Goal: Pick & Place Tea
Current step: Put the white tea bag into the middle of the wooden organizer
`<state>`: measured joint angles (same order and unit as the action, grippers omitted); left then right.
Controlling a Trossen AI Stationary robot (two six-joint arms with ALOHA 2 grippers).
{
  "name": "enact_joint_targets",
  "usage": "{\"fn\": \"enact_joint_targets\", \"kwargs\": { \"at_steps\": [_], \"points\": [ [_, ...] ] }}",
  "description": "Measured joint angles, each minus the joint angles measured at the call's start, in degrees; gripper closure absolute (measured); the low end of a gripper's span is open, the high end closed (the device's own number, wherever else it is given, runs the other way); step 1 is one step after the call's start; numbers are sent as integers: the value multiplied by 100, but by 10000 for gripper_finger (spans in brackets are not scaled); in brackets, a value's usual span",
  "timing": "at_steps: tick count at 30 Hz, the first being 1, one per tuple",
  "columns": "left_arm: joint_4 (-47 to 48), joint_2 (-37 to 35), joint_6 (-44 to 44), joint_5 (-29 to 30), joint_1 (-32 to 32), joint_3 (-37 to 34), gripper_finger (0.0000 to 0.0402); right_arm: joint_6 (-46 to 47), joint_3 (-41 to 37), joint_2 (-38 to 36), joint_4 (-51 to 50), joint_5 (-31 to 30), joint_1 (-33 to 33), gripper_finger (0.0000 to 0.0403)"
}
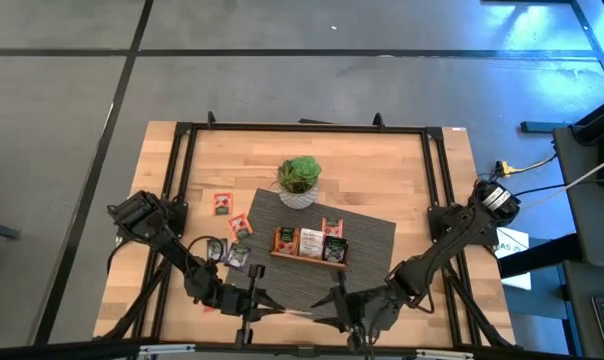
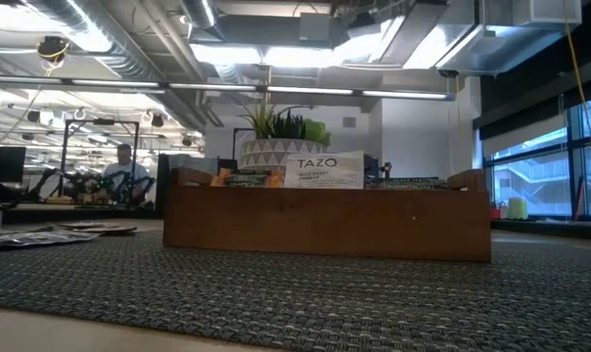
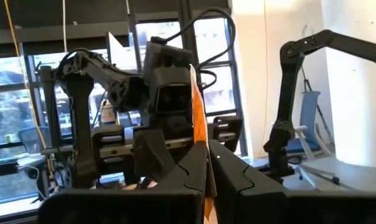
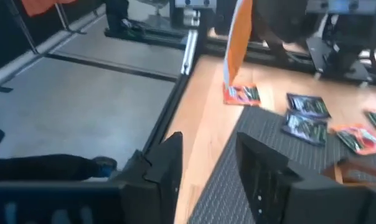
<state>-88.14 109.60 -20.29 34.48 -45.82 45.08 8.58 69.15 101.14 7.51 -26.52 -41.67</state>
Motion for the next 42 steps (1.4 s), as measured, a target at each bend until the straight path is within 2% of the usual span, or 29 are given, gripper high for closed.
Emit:
{"fn": "enact_joint_targets", "kwargs": {
  "at_steps": [8,16,24,34,39,42],
  "points": [
    [93,0,2,-50,-28,0,396,11,4,0,159,-85,101,199],
    [267,2,0,453,-189,0,396,16,2,2,835,-93,101,202],
    [263,2,4,451,-193,0,396,34,2,2,1155,-297,126,253],
    [264,2,-108,466,-184,0,382,9,2,2,1152,-295,149,388],
    [262,0,-116,629,-185,2,365,9,2,-4,1107,-496,149,394],
    [264,2,-78,1021,-316,4,340,60,4,-132,693,-589,175,398]
  ]
}}
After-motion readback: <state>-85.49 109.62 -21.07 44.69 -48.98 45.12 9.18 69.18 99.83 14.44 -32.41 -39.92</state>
